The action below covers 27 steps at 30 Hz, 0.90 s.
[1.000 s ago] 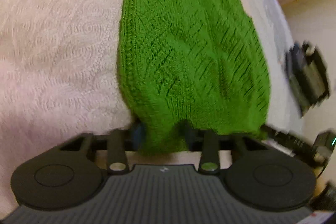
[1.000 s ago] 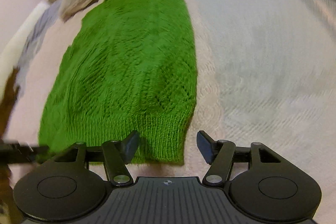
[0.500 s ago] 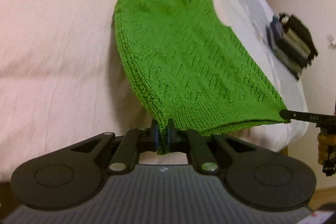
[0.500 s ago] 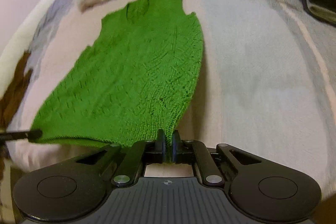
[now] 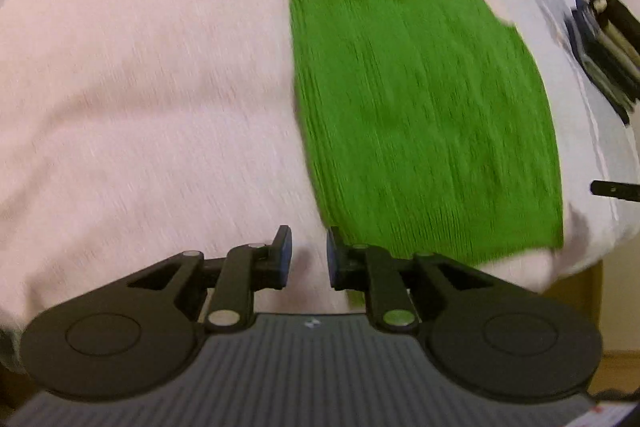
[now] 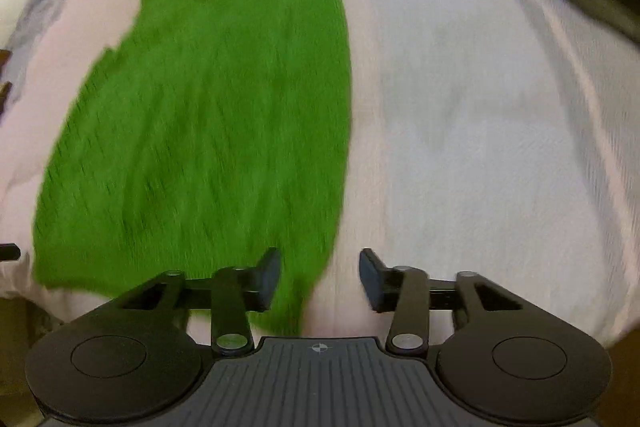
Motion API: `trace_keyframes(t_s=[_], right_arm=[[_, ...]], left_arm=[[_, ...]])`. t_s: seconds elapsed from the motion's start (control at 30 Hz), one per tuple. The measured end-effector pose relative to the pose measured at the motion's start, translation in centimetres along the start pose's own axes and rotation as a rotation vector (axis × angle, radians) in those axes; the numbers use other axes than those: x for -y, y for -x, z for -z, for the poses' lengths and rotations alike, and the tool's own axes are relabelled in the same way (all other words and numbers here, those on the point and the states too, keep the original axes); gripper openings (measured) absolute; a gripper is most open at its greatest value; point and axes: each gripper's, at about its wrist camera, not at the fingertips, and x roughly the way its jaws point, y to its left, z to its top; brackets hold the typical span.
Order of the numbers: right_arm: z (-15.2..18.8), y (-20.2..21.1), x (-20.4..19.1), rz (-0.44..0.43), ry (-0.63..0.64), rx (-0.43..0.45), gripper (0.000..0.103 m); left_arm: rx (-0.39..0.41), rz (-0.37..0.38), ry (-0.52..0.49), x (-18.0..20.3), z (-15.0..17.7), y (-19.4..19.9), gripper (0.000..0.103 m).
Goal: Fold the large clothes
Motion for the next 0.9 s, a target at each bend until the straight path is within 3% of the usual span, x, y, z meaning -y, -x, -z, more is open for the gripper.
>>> trace_keyframes(t_s=[0.17, 0.27, 0.47, 0.7, 0.9], right_arm=[[-9.3, -1.8, -1.8, -0.053, 0.185, 0.069, 0.043], [-14.0, -3.2, -2.1, -0.091, 0.304, 0.106, 0.043], [-24.2, -8.4, -3.5, -0.171, 0.527, 0.124, 0.043], [-33.1, -13.2, -4.1, -0.213, 0.708, 0.110, 0.043], [-37.1, -17.6, -4.5, -0.185, 0.815, 0.094, 0.043]], left_arm=[[0.120, -0.021, -0.127, 0.2, -9.4, 0.4, 0.018], [0.170, -0.022, -0.218, 1.0, -15.5, -0.7, 0.026], [0.201, -0.068, -0.418, 4.0, -26.0, -4.8, 0.028], [0.187, -0.088, -0.608, 6.7, -33.7, -10.8, 0.033], [0.113, -0.083, -0.739, 6.9, -37.3, -16.2, 0.033]])
